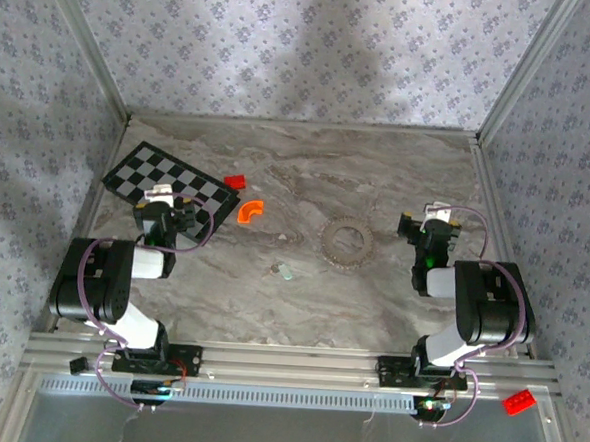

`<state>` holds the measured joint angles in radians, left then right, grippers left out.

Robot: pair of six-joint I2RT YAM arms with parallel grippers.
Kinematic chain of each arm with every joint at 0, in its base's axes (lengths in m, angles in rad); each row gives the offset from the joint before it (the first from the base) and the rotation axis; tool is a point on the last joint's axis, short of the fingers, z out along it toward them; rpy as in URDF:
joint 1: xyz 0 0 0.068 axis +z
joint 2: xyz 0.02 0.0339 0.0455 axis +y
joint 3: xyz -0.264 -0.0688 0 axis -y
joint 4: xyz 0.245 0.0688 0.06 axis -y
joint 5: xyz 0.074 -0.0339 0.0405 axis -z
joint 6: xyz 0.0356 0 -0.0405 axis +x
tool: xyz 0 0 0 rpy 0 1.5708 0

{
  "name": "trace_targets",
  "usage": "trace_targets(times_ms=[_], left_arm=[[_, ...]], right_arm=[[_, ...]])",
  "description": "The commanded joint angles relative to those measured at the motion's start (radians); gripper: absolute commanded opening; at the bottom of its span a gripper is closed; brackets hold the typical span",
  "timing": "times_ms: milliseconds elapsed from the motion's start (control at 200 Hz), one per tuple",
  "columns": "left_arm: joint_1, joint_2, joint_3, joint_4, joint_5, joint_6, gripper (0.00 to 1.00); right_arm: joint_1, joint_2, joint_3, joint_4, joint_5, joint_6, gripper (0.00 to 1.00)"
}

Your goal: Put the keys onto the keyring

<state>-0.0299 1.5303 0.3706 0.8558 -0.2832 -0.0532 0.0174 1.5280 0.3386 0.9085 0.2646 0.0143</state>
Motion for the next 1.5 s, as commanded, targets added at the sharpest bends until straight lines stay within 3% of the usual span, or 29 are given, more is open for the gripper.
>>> trace_targets(times_ms=[0,1164,1494], left_arm=[[0.005,0.006,0.021,0.004,0.011,-0.011,1.0],[0.005,0.004,0.017,0.01,0.012,-0.009,1.0],[0.005,-0.121,0.063,-0.188,0.038,-0.004,1.0]], right_arm=[[-0.007,0.008,0.016,0.005,-0.001,-0.003,1.0],[-0.005,0.0,0.03,-0.033,-0.033,-0.018,1.0],[0.049,-0.127,0.066,-0.184,-0.022,-0.083,1.0]])
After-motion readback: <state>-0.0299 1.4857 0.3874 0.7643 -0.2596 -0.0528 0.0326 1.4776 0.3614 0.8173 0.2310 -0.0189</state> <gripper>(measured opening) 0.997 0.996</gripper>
